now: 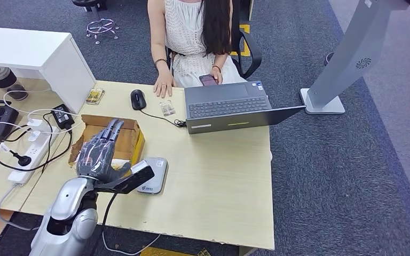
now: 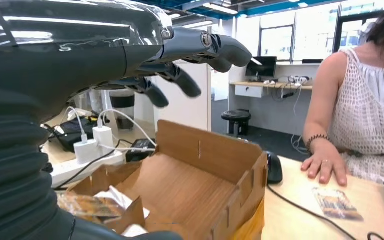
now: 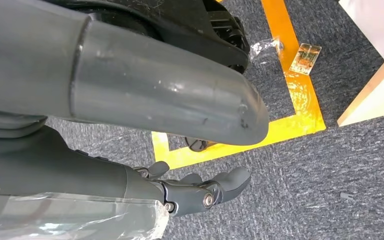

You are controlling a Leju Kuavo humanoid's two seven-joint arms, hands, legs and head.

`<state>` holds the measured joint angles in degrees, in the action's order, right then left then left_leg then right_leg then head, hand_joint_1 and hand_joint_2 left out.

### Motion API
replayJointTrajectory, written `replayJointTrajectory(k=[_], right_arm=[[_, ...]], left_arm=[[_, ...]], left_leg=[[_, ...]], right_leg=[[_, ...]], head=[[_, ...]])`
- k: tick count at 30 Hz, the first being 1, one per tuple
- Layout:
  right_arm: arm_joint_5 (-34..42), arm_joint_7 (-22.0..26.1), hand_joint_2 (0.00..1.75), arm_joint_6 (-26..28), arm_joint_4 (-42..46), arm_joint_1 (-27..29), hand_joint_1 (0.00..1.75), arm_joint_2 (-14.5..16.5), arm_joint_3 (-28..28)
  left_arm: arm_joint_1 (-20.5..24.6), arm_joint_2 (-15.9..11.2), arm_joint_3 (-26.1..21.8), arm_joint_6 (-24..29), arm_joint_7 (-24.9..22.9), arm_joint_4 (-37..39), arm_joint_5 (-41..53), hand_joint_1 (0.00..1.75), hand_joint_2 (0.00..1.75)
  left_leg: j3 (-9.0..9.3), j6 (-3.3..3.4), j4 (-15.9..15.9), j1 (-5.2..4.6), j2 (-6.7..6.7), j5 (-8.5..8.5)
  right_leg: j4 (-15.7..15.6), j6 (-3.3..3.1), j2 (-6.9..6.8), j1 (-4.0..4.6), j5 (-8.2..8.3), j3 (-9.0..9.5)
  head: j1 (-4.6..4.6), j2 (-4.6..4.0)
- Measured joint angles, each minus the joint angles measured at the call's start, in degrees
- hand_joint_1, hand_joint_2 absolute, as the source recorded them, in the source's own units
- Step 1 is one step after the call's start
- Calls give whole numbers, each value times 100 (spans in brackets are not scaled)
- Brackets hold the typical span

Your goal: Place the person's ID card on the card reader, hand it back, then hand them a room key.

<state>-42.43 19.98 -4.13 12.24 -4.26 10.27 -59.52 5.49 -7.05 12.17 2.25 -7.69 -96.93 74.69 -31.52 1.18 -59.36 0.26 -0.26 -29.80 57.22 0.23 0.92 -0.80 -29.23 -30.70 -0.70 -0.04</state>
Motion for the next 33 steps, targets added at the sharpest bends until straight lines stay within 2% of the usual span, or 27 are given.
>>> replayJointTrajectory(k=[8, 33], right_arm=[[-11, 5, 0, 2, 0, -1, 0, 0, -43], [-210, 2, 0, -9, 0, -1, 0, 22, -52]], left_arm=[[-234, -89, -1, 3, 21, 12, -17, 0, 175], [-309, -123, -542, 12, -130, 774, 148, 0, 175]], left_leg=[[-1, 0, 0, 0, -1, 0], [-2, 0, 0, 0, -3, 0]], right_leg=[[0, 0, -1, 0, 0, 1], [0, 0, -2, 0, 0, 1]], head=[[0, 0], [0, 0]])
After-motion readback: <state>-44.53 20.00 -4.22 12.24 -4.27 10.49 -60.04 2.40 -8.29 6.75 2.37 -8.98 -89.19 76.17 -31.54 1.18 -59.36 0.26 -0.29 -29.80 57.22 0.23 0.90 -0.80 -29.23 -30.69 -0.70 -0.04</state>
